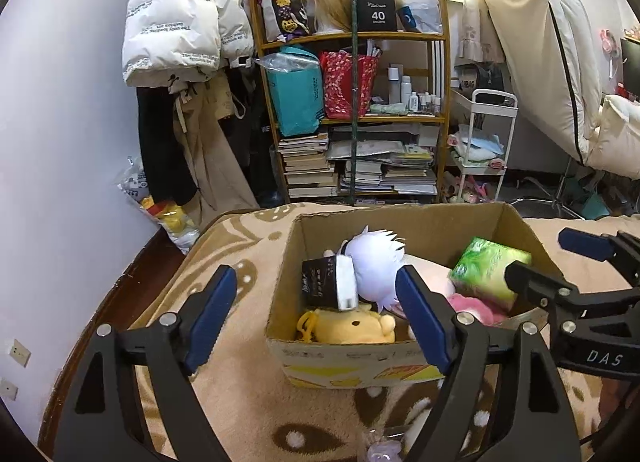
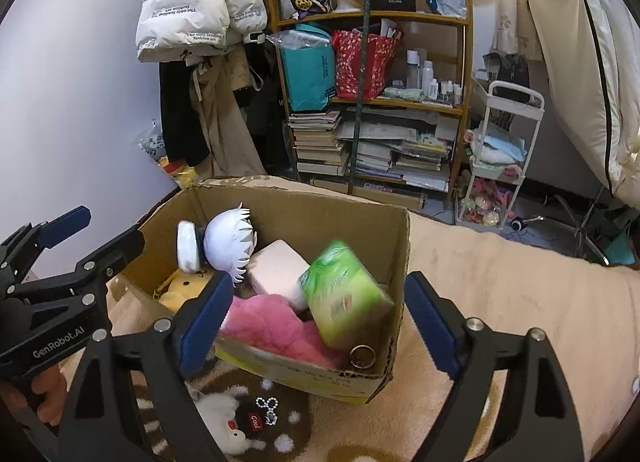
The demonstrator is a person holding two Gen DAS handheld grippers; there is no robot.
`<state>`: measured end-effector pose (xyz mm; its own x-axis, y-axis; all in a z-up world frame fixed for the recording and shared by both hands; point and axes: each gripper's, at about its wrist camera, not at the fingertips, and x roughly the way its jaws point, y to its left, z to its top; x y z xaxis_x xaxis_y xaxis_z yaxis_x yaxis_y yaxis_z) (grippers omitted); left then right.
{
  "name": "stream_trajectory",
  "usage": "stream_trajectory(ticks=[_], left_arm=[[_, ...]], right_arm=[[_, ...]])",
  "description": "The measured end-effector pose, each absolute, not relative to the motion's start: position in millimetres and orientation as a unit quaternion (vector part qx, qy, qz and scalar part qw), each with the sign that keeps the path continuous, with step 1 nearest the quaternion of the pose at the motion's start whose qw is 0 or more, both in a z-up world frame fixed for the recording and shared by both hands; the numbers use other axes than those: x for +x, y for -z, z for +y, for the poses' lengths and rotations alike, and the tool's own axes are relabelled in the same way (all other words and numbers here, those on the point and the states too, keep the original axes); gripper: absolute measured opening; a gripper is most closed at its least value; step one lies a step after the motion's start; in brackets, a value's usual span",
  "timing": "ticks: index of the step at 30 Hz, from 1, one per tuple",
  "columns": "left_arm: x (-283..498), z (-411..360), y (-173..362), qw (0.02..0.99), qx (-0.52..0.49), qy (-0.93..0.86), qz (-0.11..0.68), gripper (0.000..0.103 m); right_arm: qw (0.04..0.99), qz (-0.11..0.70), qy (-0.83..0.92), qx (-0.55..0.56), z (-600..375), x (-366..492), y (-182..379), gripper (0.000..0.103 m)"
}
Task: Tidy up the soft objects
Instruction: 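Withdraw both tools and lower them toward the purple keychain and white plush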
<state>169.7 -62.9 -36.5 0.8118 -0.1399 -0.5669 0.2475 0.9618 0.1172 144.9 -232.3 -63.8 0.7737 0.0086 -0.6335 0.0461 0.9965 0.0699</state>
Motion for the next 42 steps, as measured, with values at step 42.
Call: stream_trajectory(ticks=[42], left_arm=[[55.7,-25.0,12.2,0.929,0.086,0.096,0.346,0.099]], right_arm=[[0.953,0.293,0.005,0.078,-217.3,41.7,11.4,0.103]])
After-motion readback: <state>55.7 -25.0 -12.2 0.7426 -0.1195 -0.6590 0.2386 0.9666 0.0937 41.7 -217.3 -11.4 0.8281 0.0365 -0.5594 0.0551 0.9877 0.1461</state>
